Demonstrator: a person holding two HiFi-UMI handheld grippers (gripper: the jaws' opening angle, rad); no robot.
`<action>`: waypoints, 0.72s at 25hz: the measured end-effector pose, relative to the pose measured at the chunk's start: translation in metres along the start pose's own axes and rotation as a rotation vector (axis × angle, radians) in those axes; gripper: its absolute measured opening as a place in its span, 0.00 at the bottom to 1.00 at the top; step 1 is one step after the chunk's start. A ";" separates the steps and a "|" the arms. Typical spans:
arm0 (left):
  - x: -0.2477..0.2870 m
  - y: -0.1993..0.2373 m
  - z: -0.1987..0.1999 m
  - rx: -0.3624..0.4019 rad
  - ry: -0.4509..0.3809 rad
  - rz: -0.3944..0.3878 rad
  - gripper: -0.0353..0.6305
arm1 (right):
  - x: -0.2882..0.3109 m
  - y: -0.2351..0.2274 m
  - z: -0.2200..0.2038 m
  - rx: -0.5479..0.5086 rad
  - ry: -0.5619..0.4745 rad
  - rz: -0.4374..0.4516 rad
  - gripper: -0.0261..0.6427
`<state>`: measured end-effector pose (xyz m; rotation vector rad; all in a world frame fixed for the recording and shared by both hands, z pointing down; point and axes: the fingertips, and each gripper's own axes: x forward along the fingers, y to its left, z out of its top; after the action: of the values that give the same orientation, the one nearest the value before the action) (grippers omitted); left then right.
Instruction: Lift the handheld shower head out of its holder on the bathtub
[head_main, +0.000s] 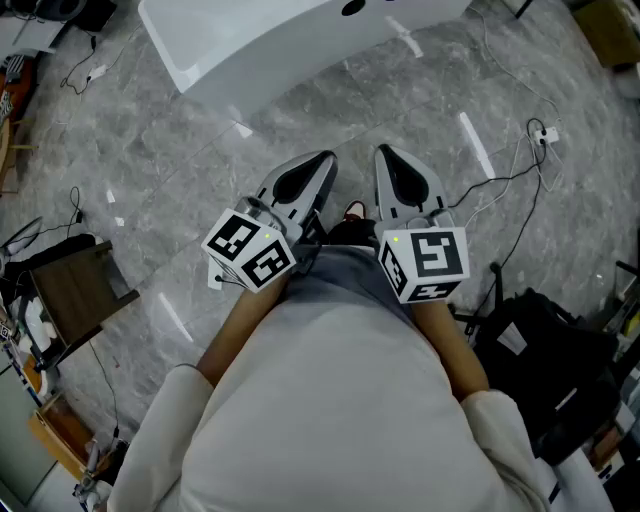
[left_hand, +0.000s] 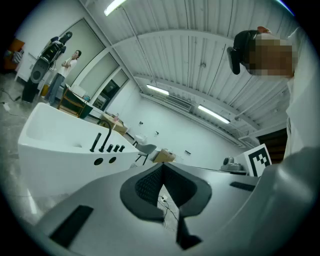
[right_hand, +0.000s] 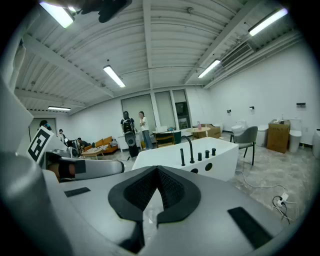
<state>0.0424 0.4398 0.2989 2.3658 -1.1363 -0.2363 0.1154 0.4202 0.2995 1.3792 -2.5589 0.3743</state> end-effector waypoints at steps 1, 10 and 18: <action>-0.001 0.002 0.003 0.015 0.002 0.009 0.06 | -0.001 0.004 0.000 0.006 0.005 0.001 0.07; 0.008 0.014 0.023 0.056 -0.008 0.085 0.06 | 0.009 0.008 0.012 -0.001 0.030 0.016 0.07; 0.005 0.023 0.032 0.081 -0.024 0.120 0.06 | 0.015 0.005 0.018 0.024 0.021 0.050 0.07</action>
<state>0.0184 0.4118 0.2832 2.3599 -1.3167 -0.1808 0.1020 0.4055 0.2859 1.3147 -2.5841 0.4273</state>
